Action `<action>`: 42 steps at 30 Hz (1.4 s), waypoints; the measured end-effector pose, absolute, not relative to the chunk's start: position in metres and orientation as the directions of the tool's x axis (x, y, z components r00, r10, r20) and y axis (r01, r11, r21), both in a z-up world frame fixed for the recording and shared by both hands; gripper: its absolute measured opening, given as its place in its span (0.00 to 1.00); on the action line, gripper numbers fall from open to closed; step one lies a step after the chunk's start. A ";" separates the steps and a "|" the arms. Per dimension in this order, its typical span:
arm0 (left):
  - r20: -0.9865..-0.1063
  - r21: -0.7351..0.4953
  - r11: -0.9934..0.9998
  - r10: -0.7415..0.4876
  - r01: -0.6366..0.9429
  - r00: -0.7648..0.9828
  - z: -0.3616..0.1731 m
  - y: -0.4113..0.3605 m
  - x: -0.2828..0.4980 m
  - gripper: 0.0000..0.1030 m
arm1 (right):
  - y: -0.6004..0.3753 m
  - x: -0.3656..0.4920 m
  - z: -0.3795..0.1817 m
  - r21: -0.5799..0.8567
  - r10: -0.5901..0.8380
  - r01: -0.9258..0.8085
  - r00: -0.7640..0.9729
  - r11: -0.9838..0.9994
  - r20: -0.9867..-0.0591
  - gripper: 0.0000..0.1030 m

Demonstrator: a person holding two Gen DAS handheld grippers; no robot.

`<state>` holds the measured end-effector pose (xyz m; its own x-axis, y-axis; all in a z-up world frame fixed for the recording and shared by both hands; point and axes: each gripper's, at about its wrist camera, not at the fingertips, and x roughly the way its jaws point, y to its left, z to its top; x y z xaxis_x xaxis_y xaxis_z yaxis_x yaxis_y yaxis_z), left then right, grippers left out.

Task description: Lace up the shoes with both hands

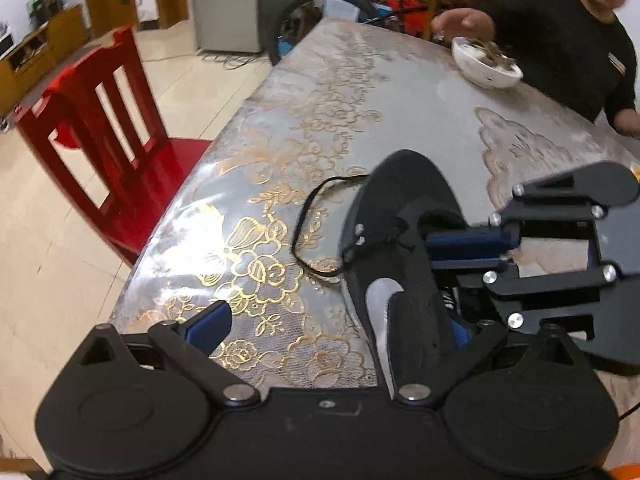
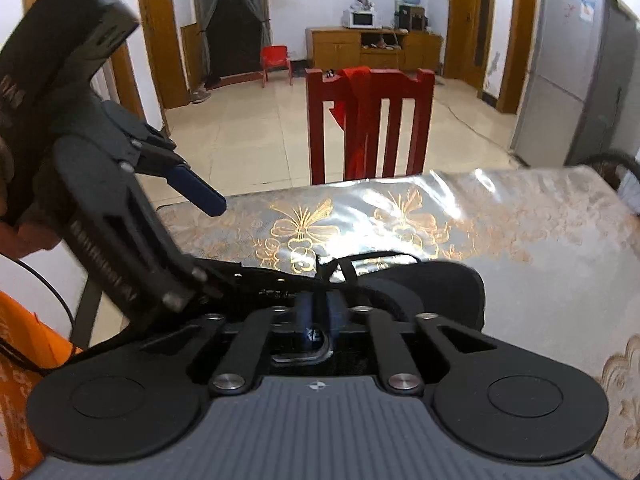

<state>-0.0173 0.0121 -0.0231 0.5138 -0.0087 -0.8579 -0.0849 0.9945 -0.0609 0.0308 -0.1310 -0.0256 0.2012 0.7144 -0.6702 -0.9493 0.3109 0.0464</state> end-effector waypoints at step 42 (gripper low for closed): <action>-0.791 -0.153 0.985 -0.167 0.074 0.588 -0.033 0.020 -0.040 0.98 | -0.062 0.028 -0.005 -0.080 0.507 -0.976 0.175 0.204 -0.844 0.32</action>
